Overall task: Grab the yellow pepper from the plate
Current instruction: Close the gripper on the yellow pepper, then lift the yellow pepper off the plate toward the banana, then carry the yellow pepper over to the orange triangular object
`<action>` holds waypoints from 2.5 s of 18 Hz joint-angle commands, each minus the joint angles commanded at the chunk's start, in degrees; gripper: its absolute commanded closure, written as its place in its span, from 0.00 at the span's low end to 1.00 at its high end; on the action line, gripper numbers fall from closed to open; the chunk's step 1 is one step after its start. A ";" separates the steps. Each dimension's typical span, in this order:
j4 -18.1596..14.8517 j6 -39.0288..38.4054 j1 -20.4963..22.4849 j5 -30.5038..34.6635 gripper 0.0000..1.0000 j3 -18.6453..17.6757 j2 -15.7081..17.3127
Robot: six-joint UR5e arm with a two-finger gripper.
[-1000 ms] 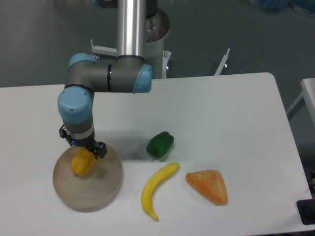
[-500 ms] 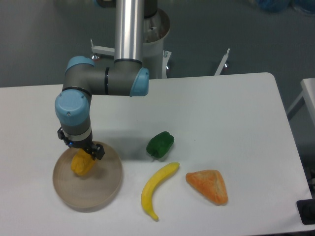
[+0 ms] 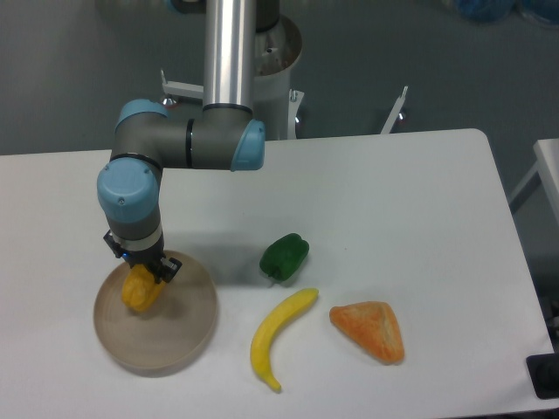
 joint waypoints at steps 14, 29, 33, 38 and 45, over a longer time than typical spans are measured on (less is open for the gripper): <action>-0.97 15.63 14.23 1.05 0.60 5.98 1.14; -0.53 35.78 26.02 5.62 0.60 7.99 -1.75; -0.44 35.78 26.11 6.15 0.60 9.40 -3.60; -0.44 36.04 26.28 6.15 0.60 9.93 -3.60; -0.44 36.74 26.63 6.33 0.60 10.11 -3.60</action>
